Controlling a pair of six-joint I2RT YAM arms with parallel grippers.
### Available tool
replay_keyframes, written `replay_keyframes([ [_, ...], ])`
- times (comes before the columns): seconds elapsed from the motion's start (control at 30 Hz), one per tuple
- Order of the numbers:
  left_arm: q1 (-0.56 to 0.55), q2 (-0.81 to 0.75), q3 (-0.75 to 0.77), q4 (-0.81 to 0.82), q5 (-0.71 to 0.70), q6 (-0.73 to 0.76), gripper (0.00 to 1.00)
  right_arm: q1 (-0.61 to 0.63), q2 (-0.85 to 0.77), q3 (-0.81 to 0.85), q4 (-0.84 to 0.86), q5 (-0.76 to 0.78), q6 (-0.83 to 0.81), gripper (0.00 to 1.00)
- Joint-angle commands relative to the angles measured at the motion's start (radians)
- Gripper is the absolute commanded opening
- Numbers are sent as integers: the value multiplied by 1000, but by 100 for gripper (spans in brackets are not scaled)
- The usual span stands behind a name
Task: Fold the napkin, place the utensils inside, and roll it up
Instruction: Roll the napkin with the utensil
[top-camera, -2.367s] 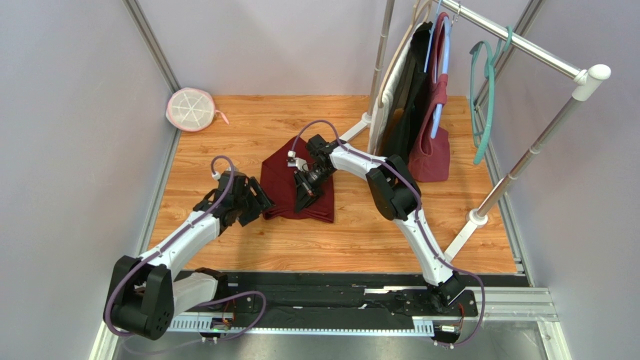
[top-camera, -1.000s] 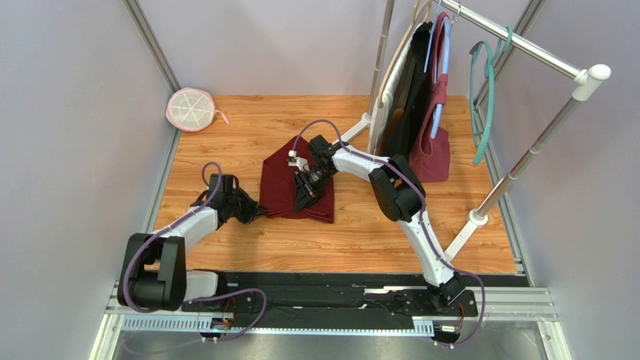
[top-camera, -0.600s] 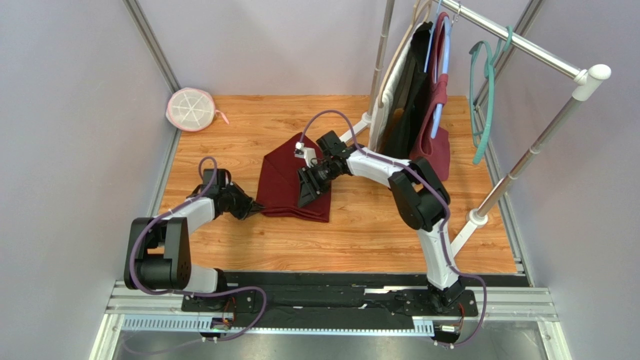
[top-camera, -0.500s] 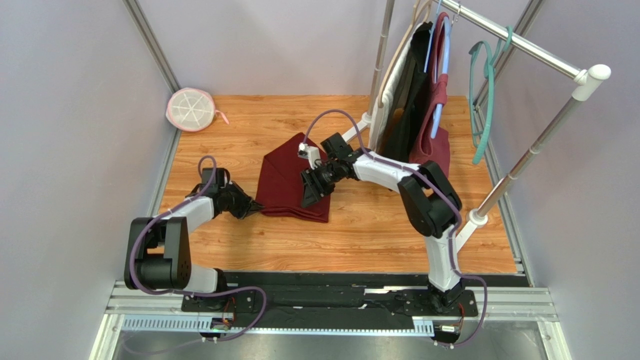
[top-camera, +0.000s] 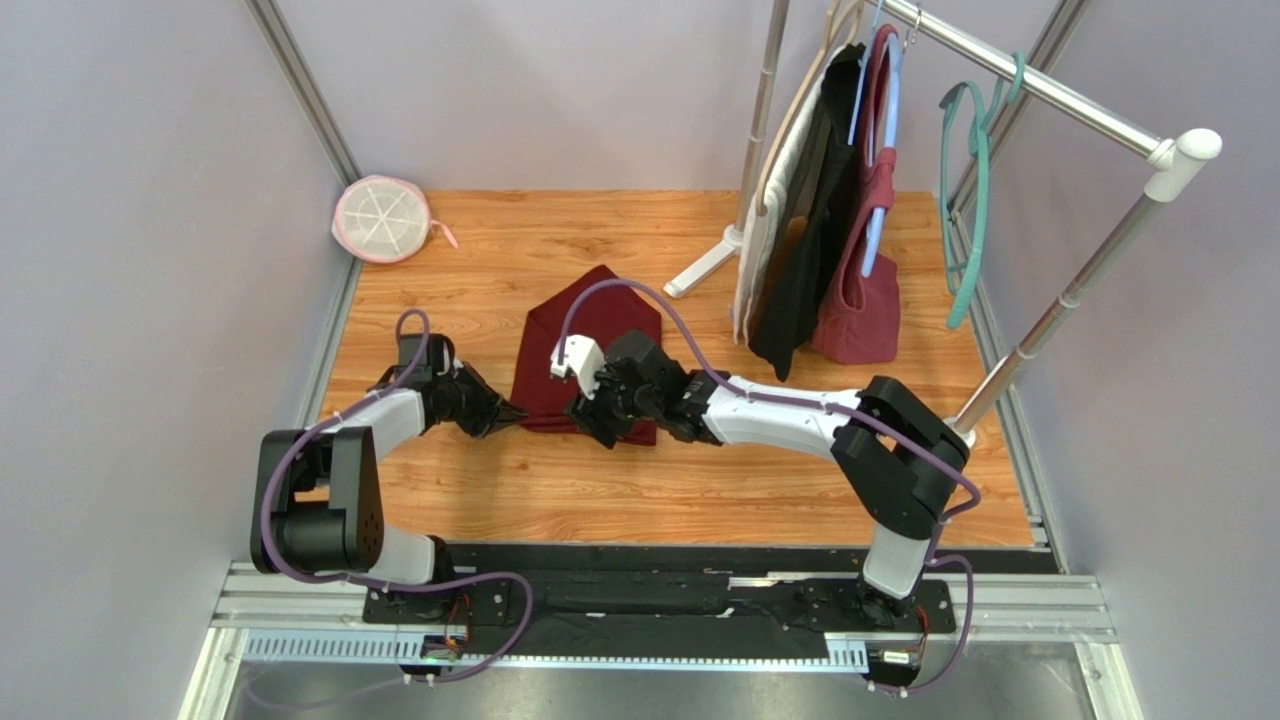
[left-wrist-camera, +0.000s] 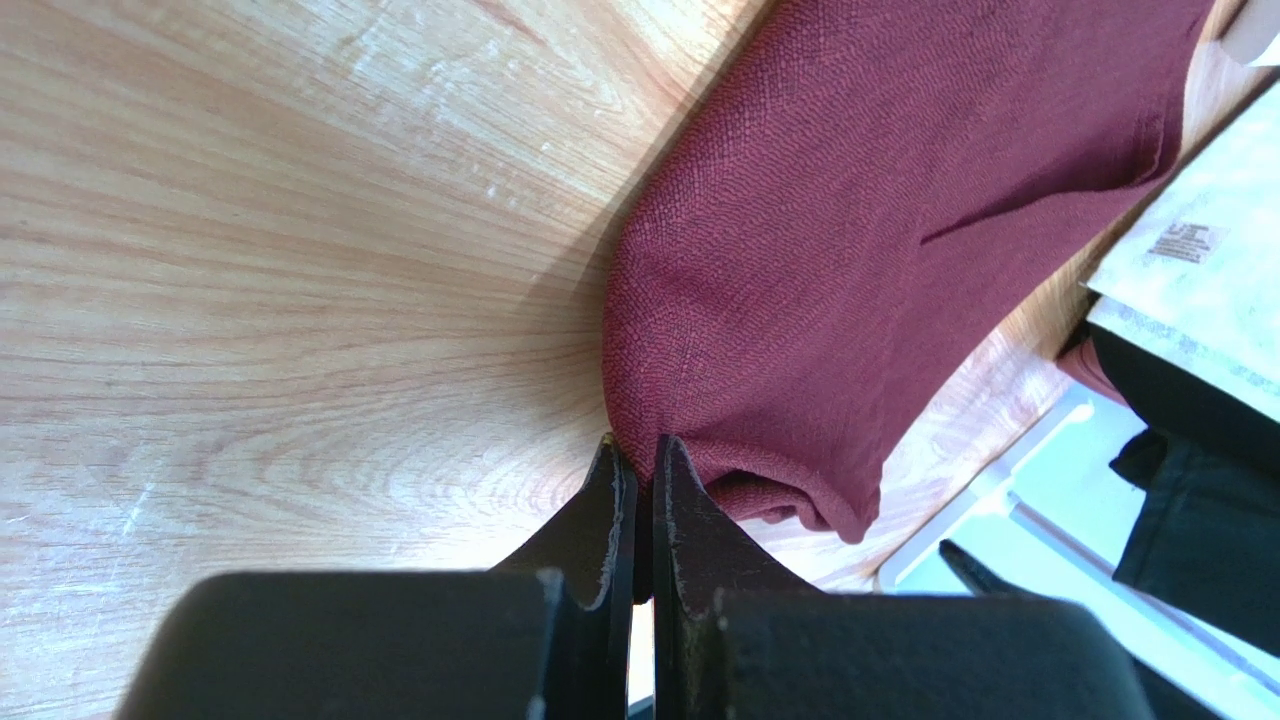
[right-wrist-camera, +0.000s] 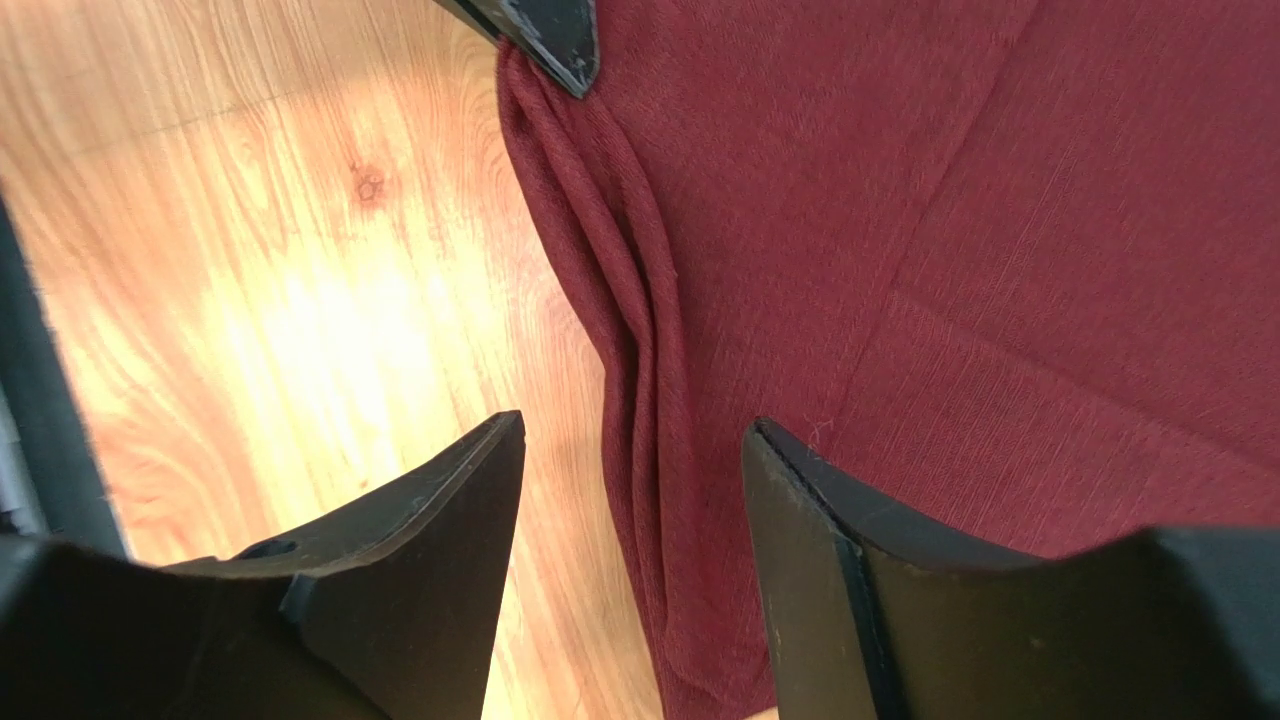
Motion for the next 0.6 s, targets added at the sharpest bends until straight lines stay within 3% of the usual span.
replay_keyframes([
  [0.0,15,7,42,-7,29,31,0,55,-4,-17,112,173,-124,59],
  [0.13,20,16,45,-14,42,43,0,102,25,-24,127,268,-176,59],
  [0.57,35,26,54,-16,60,59,0,124,125,11,100,305,-211,59],
])
